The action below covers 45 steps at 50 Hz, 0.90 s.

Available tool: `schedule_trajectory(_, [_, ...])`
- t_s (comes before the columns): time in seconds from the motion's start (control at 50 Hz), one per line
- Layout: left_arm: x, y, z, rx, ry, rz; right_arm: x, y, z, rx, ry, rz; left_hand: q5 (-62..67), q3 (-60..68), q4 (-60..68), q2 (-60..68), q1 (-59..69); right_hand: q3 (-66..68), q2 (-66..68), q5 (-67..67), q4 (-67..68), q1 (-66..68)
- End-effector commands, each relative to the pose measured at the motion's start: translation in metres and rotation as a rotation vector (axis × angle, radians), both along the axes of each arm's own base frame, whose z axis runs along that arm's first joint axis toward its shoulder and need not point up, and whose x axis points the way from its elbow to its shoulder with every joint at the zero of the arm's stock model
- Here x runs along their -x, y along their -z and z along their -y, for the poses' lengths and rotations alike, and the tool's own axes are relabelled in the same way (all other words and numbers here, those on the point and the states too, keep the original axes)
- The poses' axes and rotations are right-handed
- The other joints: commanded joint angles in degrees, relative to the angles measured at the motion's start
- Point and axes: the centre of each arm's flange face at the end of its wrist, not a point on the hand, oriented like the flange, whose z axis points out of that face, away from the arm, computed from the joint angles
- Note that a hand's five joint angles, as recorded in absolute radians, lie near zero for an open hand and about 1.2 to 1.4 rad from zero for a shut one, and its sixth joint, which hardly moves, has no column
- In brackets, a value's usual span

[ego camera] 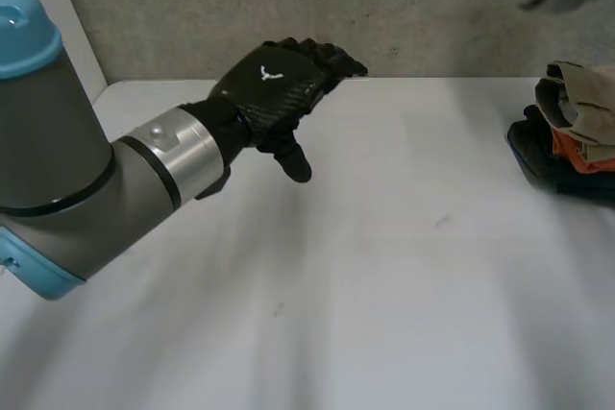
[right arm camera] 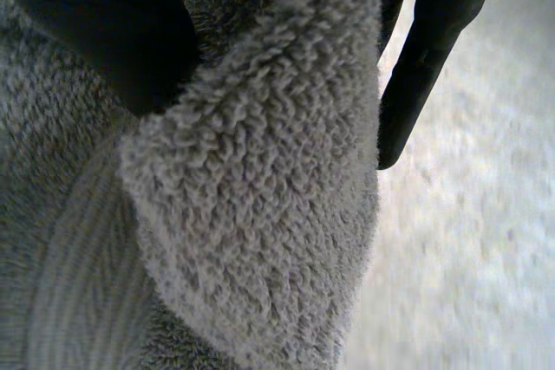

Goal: Fold the laundry.

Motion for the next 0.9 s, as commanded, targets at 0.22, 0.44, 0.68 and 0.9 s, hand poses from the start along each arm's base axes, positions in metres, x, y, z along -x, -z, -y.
schedule_trajectory(0.22, [0.012,0.026,-0.018,-0.065,0.052,0.045,0.153,0.178,0.031,-0.328,0.027,-0.174,0.3,1.0,1.4,1.3,2.0,14.1,14.7,16.1,11.4,22.1])
schedule_trajectory(0.44, [0.018,0.019,-0.029,-0.047,0.084,0.032,0.154,0.146,0.019,-0.266,0.003,-0.255,0.1,0.8,1.3,1.1,1.9,14.1,14.7,16.1,11.4,22.1])
schedule_trajectory(0.68, [0.022,0.01,-0.045,-0.028,0.118,0.018,0.154,0.122,0.002,-0.373,0.077,-0.13,0.1,0.8,1.3,1.1,1.9,-49.5,-48.9,-47.5,-52.2,-41.5])
schedule_trajectory(0.9, [0.02,0.002,-0.05,-0.014,0.124,0.008,0.185,0.076,-0.042,-0.631,0.289,-0.092,0.1,0.8,1.3,1.1,1.9,-55.9,-55.3,-53.9,-58.6,-47.9])
